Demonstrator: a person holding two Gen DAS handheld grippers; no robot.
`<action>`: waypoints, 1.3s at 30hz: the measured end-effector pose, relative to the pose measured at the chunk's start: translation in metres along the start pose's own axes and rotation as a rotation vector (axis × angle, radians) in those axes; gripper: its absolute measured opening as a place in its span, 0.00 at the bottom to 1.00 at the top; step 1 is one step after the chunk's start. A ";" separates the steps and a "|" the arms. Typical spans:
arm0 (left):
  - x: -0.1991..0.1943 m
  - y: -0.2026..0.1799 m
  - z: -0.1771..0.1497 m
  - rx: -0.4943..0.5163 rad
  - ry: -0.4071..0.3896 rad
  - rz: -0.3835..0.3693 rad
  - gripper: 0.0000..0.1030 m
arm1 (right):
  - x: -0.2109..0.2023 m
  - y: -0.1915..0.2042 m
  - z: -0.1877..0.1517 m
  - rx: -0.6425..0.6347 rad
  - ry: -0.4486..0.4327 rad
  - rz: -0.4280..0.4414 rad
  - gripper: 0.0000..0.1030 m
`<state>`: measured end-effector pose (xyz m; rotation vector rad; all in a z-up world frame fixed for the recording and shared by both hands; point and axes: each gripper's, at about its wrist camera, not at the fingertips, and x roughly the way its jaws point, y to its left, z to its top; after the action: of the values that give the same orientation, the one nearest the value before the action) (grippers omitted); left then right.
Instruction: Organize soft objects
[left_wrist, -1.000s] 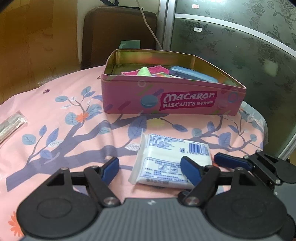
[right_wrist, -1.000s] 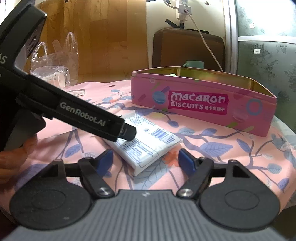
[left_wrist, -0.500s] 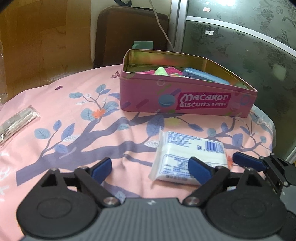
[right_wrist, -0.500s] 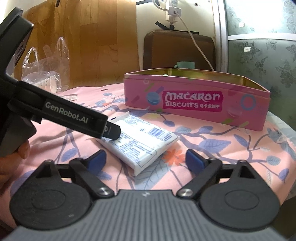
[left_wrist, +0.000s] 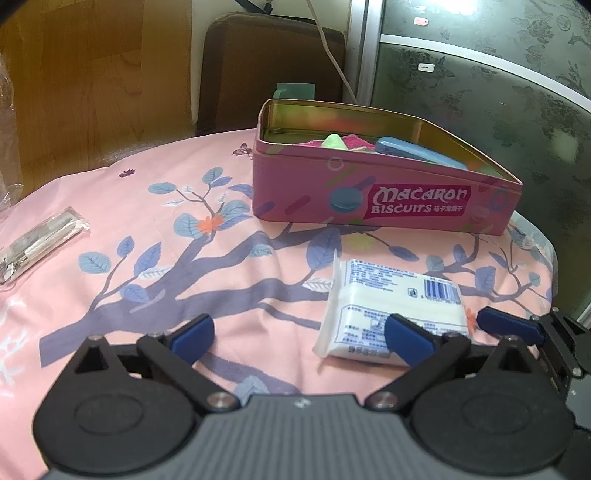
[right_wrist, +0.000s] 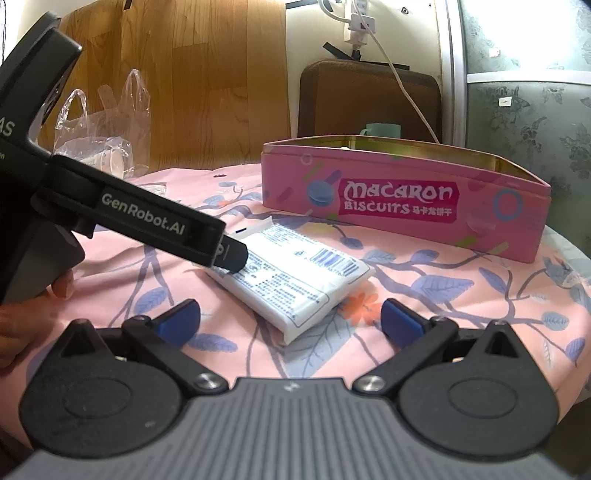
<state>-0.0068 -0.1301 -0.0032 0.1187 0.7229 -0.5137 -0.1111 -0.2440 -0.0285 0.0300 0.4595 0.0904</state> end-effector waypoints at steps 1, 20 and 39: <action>0.000 0.001 0.000 -0.003 0.000 0.001 1.00 | 0.000 0.000 0.000 -0.003 0.002 0.001 1.00; 0.000 -0.001 0.020 0.001 0.047 -0.190 0.61 | -0.004 -0.011 0.010 -0.067 0.032 0.009 0.77; -0.009 -0.081 0.007 0.121 0.022 -0.257 0.48 | -0.042 -0.053 -0.006 -0.027 -0.024 -0.015 0.43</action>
<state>-0.0476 -0.1985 0.0131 0.1457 0.7321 -0.8030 -0.1468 -0.3009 -0.0180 0.0007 0.4343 0.0812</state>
